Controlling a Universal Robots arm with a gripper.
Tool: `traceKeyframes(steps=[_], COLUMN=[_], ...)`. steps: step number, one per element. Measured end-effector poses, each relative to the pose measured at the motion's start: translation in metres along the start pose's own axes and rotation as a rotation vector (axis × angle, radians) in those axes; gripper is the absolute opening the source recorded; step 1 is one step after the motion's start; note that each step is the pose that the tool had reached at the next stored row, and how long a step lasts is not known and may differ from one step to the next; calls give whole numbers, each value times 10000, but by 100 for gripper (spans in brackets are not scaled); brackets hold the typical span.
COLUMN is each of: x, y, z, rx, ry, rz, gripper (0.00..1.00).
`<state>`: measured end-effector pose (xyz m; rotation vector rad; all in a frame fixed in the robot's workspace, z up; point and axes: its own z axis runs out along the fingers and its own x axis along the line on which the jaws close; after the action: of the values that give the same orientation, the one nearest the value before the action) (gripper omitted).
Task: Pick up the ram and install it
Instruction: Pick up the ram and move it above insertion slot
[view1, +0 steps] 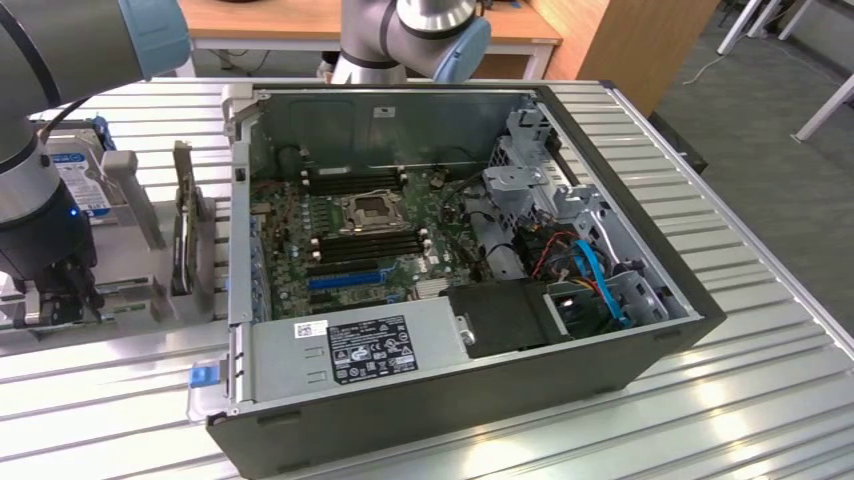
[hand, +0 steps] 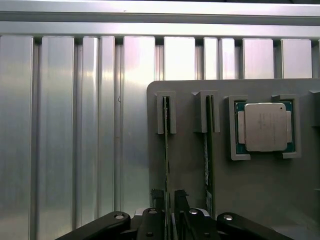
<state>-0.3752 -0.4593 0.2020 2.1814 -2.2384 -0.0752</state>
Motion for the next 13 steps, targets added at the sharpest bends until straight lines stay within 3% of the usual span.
traceKeyframes(steps=[13], x=[0], y=[-14], z=[0], rx=[-4], ry=[7], rz=[-155], gripper=[23])
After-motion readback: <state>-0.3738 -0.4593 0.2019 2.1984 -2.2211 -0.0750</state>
